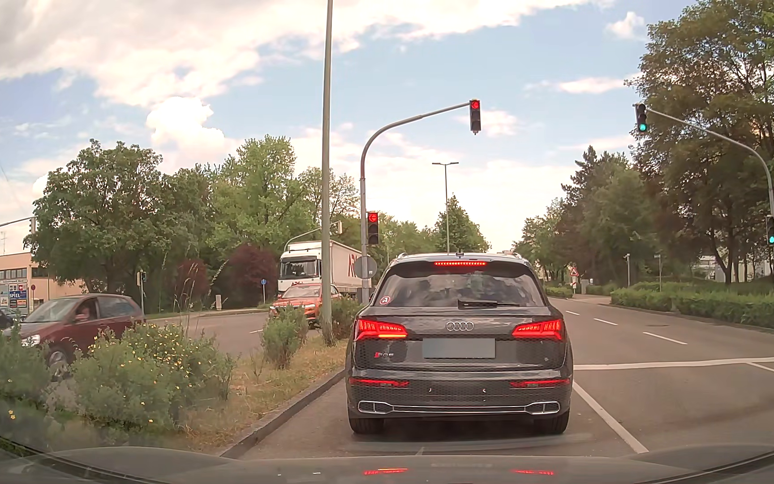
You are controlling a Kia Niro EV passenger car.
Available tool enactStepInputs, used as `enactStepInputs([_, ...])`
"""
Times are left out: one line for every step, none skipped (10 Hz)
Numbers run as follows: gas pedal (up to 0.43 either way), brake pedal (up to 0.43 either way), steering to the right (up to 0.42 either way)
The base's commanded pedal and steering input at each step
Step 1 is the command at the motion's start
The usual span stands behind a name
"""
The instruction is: Follow the waypoints while adhering to traffic rules and regulations
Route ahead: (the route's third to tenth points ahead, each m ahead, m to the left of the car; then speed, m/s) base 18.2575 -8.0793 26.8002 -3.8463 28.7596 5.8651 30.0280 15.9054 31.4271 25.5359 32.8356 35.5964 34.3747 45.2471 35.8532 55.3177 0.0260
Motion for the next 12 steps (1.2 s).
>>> enactStepInputs([0.0,0.421,0.04])
enactStepInputs([0.0,0.451,0.034])
enactStepInputs([0.0,0.476,0.025])
enactStepInputs([0.0,0.482,0.02])
enactStepInputs([0.0,0.488,0.019])
enactStepInputs([0.0,0.482,0.02])
enactStepInputs([0.0,0.476,0.02])
enactStepInputs([0.0,0.439,0.02])
enactStepInputs([0.0,0.427,0.021])
enactStepInputs([0.0,0.439,0.022])
enactStepInputs([0.0,0.47,0.024])
enactStepInputs([0.0,0.5,0.024])
